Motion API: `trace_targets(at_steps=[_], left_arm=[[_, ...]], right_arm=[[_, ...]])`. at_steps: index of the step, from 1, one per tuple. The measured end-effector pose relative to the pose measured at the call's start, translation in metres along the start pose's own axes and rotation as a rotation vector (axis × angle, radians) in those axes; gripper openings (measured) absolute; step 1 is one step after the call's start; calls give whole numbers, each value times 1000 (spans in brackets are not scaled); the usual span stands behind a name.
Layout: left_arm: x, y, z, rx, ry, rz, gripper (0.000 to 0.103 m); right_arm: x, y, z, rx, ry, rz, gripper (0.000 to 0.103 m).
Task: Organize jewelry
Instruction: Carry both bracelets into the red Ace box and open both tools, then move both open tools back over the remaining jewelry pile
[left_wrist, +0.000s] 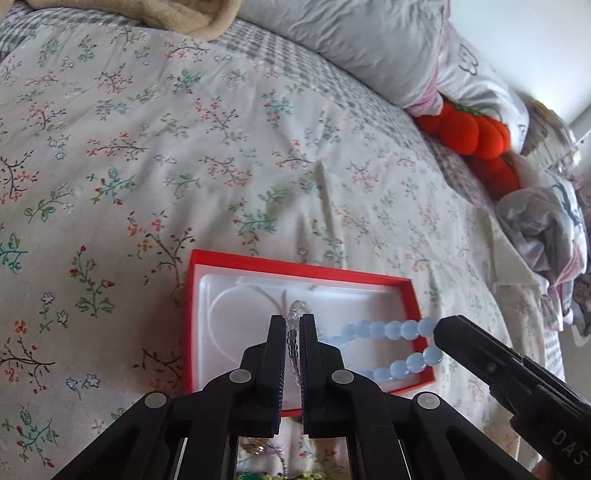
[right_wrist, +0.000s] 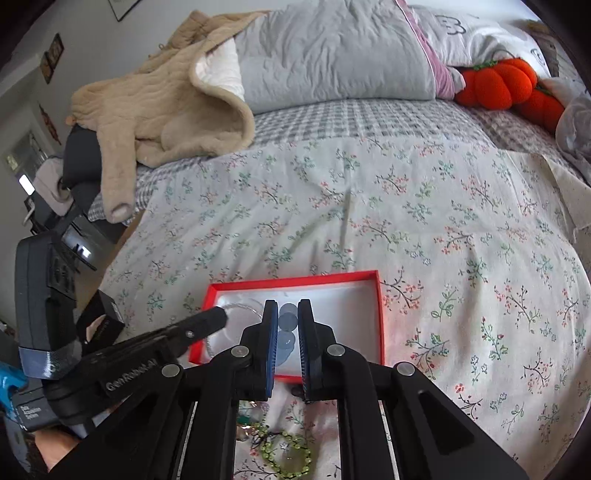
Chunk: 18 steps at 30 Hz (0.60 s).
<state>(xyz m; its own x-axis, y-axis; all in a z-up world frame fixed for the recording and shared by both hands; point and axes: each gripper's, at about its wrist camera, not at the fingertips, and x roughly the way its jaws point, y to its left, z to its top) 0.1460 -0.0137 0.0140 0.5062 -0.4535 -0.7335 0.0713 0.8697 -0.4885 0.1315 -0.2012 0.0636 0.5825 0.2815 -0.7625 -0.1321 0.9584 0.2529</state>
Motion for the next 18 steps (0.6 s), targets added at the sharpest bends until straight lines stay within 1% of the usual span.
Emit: trace_targets(at_steps=[4, 6, 9, 12, 14, 15, 16, 17, 18], left_arm=[[10, 9, -3, 0, 24, 85, 1], [13, 12, -4, -2, 32, 104, 1], [15, 11, -5, 11, 43, 124, 2], [12, 5, -4, 40, 35, 145, 3], [11, 2, -4, 56, 44, 152, 12], [9, 0, -4, 66, 47, 156, 25], [7, -2, -5, 78, 43, 159, 32], [5, -4, -6, 91, 39, 162, 33], [2, -6, -7, 103, 38, 166, 35]], right_arm=[[18, -19, -5, 28, 54, -73, 11], [23, -28, -6, 40, 68, -93, 11], [26, -35, -8, 52, 84, -96, 12], [25, -35, -8, 45, 84, -93, 12], [21, -33, -8, 32, 82, -90, 14], [19, -32, -7, 29, 78, -87, 15], [16, -32, -8, 27, 73, -83, 19], [12, -31, -7, 25, 68, -80, 27], [8, -31, -8, 24, 61, -78, 30]])
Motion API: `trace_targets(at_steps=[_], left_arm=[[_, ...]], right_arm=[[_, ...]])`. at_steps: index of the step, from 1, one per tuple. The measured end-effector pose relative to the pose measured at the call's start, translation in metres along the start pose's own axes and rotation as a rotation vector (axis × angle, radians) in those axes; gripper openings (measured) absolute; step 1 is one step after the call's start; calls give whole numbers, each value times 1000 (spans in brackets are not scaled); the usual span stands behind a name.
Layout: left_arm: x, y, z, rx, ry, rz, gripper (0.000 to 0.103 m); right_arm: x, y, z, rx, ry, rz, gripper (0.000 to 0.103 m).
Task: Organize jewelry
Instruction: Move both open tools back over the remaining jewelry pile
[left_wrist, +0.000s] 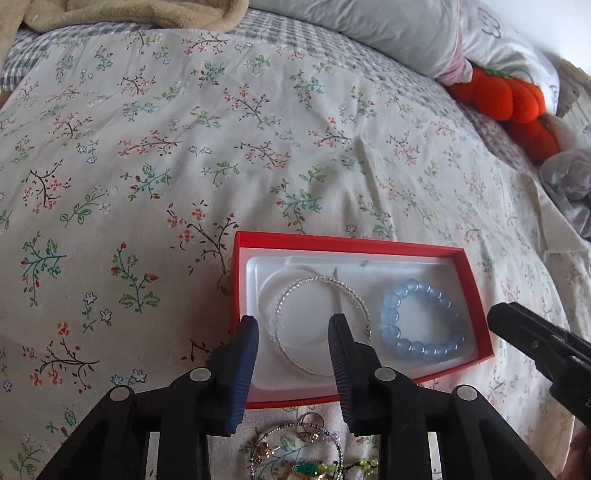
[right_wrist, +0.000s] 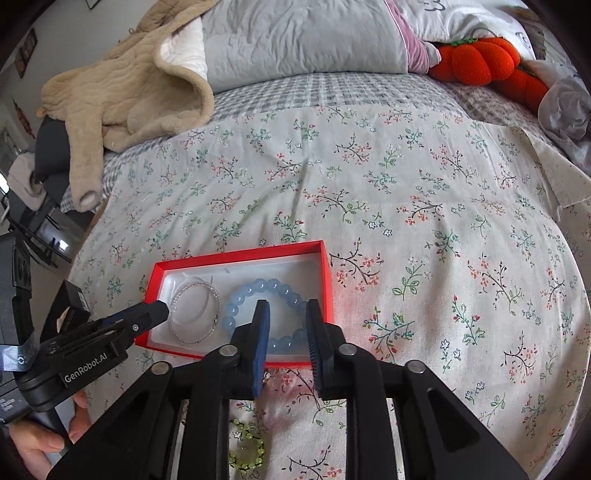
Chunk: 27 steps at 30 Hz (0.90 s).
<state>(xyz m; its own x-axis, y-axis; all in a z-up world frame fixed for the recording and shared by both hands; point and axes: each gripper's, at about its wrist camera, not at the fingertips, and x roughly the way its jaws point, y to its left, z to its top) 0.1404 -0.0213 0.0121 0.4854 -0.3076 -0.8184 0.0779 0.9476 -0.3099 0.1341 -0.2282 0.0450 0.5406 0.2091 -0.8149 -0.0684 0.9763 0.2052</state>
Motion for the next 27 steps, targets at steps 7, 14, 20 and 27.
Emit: trace_targets(at_steps=[7, 14, 20, 27], left_arm=[[-19, -2, -13, 59, -10, 26, 55], [-29, 4, -30, 83, 11, 38, 70], [-28, 11, -47, 94, 43, 48, 75], [-25, 25, -61, 97, 85, 65, 76]], right_arm=[[-24, 1, -11, -17, -24, 17, 44], [-32, 2, -32, -41, -4, 26, 55], [-34, 1, -46, -54, 14, 24, 61], [-30, -1, -61, -93, 44, -6, 62]])
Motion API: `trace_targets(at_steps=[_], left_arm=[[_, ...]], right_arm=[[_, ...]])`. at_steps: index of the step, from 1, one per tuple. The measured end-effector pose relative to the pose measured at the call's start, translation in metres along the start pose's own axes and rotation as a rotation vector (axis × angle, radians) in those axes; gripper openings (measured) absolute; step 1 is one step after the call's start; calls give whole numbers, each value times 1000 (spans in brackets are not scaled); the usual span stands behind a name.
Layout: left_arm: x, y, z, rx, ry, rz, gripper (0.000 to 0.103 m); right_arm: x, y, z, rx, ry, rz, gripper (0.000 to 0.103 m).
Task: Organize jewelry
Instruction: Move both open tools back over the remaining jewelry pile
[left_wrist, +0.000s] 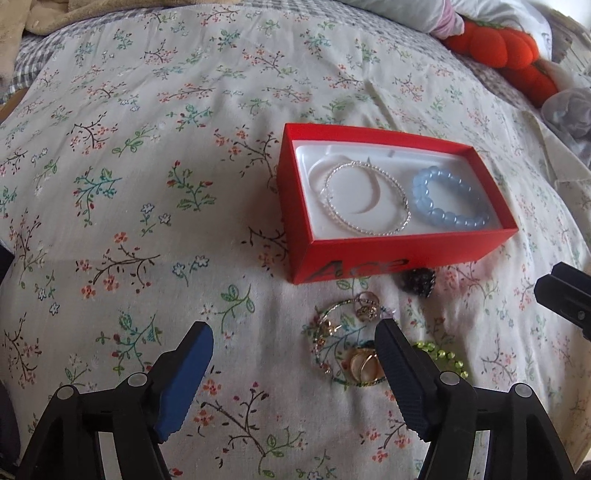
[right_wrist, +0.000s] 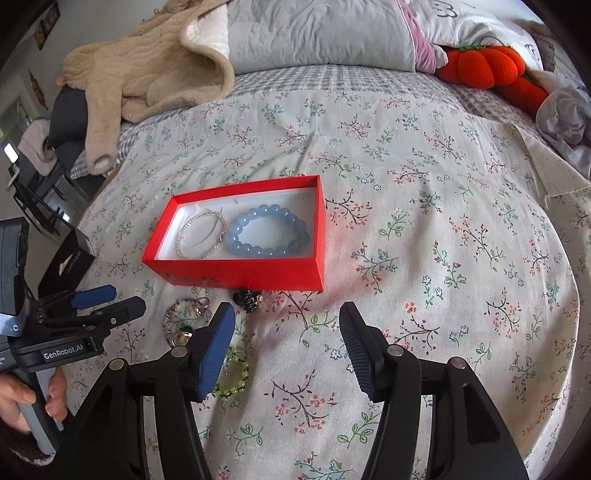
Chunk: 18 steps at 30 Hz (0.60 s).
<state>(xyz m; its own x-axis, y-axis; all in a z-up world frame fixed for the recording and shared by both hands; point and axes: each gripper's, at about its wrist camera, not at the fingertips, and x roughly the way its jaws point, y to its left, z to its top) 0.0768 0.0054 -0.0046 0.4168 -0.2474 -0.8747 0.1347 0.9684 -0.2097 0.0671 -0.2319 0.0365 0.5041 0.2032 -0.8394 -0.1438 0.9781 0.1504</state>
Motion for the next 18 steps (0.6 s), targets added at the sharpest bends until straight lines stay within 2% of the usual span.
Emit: trace_targets(at_steps=[9, 15, 17, 18], left_arm=[[9, 11, -13, -26, 74, -23, 76], [9, 7, -14, -56, 94, -106, 75], [10, 2, -13, -55, 100, -140, 69], [11, -2, -12, -54, 106, -153, 62]], right_arm=[[15, 2, -13, -10, 68, -16, 62], [22, 3, -14, -1, 101, -30, 62], [24, 3, -15, 6, 114, -24, 62], [25, 2, -15, 11, 119, -20, 62]])
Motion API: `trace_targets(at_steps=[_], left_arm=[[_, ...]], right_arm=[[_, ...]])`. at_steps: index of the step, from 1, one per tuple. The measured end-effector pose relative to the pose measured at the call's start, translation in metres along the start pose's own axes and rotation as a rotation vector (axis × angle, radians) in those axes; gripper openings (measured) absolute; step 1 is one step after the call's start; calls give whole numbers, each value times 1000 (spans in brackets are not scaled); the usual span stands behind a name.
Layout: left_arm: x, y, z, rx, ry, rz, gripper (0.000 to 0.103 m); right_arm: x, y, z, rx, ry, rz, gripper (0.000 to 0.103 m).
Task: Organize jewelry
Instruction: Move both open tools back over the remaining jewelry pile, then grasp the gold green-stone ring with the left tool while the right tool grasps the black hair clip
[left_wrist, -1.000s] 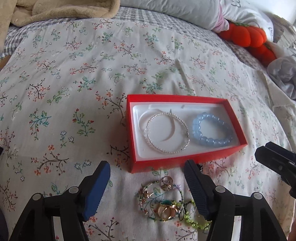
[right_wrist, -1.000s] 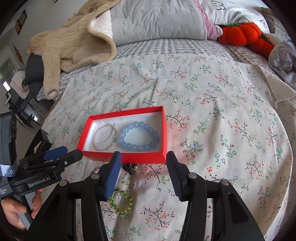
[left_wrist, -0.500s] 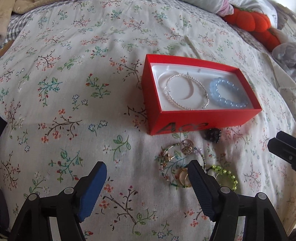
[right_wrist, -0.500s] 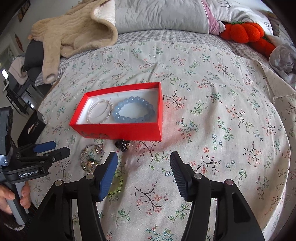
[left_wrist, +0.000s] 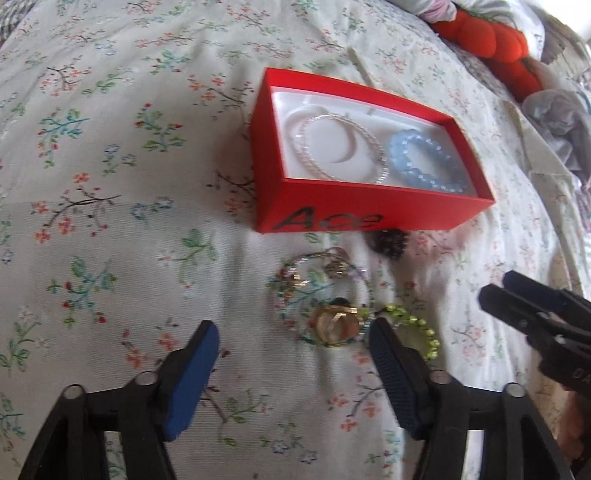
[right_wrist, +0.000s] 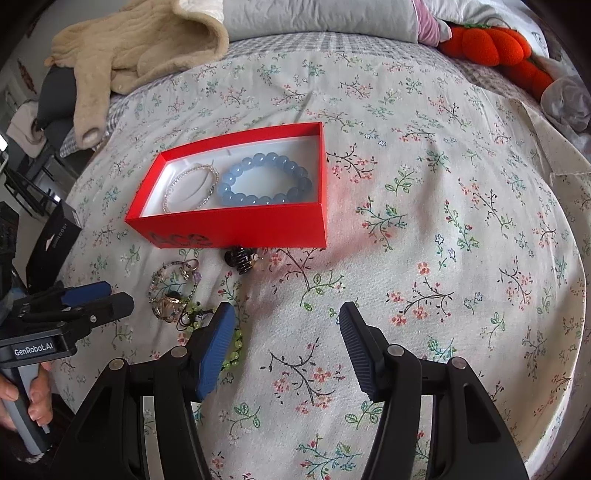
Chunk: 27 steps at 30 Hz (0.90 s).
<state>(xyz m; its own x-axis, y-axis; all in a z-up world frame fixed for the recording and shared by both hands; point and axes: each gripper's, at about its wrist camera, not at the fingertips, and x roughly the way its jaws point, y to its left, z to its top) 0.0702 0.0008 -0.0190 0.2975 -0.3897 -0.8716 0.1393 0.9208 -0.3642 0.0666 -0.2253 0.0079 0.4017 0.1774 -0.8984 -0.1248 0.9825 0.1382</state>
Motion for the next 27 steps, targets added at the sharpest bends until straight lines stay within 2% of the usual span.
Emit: trace_targets(at_steps=[4, 13, 20, 27], left_arm=[[10, -9, 3, -20, 20, -31, 41], [33, -20, 11, -55, 43, -21, 36], [46, -23, 11, -69, 61, -4, 21], [36, -27, 13, -55, 24, -1, 21]], right_arm=[[4, 0, -1, 8, 16, 6, 62], [6, -2, -1, 10, 20, 3, 62], [9, -2, 1, 13, 28, 3, 62], [14, 1, 4, 9, 36, 17, 62]])
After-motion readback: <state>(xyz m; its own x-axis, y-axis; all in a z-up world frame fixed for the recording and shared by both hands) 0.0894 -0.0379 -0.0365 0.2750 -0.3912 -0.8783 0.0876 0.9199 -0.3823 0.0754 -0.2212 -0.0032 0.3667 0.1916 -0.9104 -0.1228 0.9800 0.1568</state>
